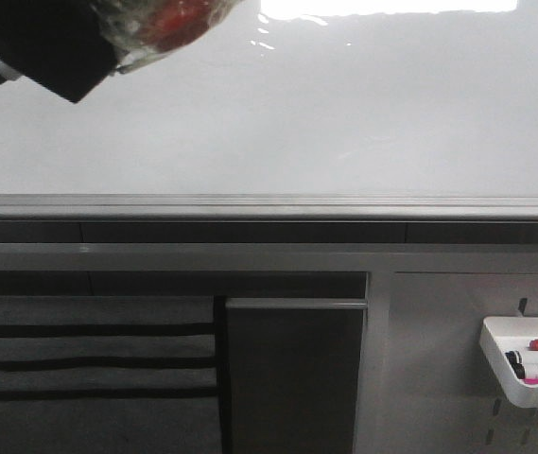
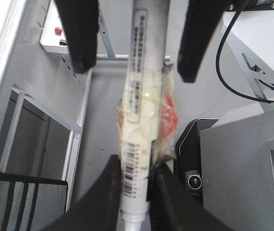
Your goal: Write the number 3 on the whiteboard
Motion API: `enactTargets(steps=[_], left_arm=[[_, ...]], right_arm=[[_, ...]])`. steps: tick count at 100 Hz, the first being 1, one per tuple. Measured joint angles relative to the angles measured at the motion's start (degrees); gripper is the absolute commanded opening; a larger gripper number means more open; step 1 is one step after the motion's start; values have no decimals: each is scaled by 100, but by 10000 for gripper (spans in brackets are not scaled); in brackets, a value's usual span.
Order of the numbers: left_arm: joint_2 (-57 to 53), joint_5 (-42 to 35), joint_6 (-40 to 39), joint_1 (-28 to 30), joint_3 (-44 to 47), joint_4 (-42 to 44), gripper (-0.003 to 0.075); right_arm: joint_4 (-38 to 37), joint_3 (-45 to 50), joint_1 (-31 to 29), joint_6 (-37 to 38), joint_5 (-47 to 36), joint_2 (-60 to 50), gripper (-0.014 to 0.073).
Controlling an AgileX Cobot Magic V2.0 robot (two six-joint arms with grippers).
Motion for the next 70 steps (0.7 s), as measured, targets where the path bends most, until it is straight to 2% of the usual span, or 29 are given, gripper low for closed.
enactTargets(steps=[13,33,57,62,70], left_arm=[[0,0,0,0,0,0,-20],[0,0,0,0,0,0,-20],[0,13,0,0,0,0,-16],[0,13,0,0,0,0,15],[0,13,0,0,0,0,134]], right_arm=[[0,0,0,0,0,59,231],[11,0,0,0,110,66,90],[11,-4,0,0,164,73,17],[11,-13,0,0,164,73,9],[11,-13,0,0,164,73,5]])
